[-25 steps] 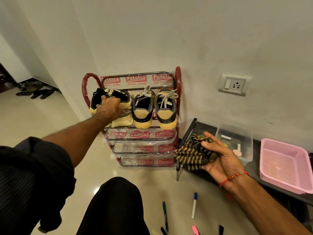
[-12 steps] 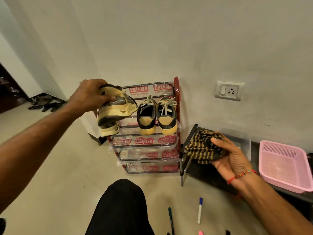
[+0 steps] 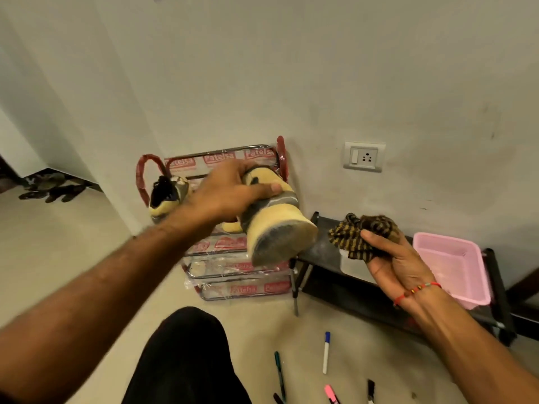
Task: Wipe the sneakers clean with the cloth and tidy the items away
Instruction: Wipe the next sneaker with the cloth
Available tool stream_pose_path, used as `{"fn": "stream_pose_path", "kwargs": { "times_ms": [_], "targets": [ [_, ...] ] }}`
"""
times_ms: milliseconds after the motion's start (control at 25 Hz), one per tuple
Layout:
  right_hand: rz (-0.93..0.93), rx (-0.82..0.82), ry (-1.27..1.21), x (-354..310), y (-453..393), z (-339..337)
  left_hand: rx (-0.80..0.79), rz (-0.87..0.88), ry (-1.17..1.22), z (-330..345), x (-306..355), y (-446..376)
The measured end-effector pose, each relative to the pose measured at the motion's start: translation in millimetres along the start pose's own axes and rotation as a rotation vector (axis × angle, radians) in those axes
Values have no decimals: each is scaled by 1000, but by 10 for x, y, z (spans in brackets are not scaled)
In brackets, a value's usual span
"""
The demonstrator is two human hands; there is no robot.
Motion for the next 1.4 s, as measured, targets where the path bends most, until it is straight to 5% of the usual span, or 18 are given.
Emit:
{"fn": "stream_pose_path", "kwargs": {
  "times_ms": [280,440,680,840,1000,1240,1400],
  "targets": [
    [-118,217,518,-335,187,-613,-274,-409,426,1724,-1251,-162],
    [-176,179,820,-278,162,-789,-363,-513,644,2176,-1466,-227],
    [-115,-201,1242,120,158,-371,-350,-499,697,2256,-1588,-345],
    [-456,-514,1903,504,258,-279,-347,-423,687,2288,-1588,-297],
    [-443,-177,1683,207,3,-449,-371,-283,578,2308,-1506,-231],
    [-433,-596,1716,586,415,-111,-325,-288,705,2182,-1417,-298],
    [-518,-266,1726,273,114,-208,-367,-202,646,2204,-1361,-293]
  ]
}}
Point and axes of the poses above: each hand's wrist, its own y-axis away from the middle knuckle, its own z-axis out of the palm, x = y × z, the point moved 4 cm from there along -y, towards the middle knuckle, and after that the axes turned 1 degree about -z, right-handed, at the moved point
